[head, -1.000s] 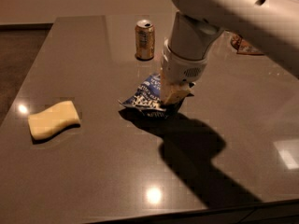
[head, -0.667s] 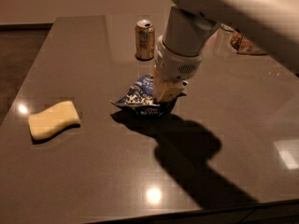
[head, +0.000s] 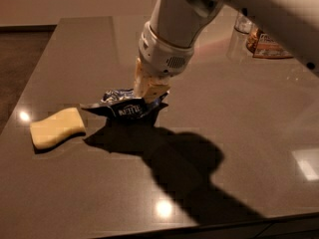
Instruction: Move blue chip bag near sponge
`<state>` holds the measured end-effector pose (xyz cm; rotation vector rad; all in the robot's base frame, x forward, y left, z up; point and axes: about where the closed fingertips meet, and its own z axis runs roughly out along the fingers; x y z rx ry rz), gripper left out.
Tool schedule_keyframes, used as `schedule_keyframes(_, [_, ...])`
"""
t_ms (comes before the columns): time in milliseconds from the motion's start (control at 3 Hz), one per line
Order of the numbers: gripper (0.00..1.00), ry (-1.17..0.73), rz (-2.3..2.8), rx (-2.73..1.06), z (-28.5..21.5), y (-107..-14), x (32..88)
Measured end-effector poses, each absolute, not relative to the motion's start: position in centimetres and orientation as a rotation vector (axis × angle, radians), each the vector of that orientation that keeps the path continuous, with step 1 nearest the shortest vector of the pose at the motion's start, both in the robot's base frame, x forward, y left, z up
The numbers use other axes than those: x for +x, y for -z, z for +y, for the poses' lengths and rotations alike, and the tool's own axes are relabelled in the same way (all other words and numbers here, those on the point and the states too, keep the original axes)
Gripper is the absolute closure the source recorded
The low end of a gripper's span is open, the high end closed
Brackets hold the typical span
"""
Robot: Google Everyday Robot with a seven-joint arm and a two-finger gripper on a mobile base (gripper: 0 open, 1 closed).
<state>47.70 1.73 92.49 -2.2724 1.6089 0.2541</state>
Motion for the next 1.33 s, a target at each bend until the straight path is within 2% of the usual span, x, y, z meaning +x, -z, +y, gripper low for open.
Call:
schedule_keyframes(333, [1.0,-0.328,1.545,-2.269,5.0,-92.9,46.7])
schedule_keyframes(667, [0.83,-0.351,1.515,-2.279,7.9,-92.6,45.8])
schedule_keyframes(1000, [0.51,-0.345,1.503,-2.297,10.1,-92.1,45.3])
schedule_keyframes(1333, [0.28,-0.343,1.501,-2.297,10.1,-92.1,45.3])
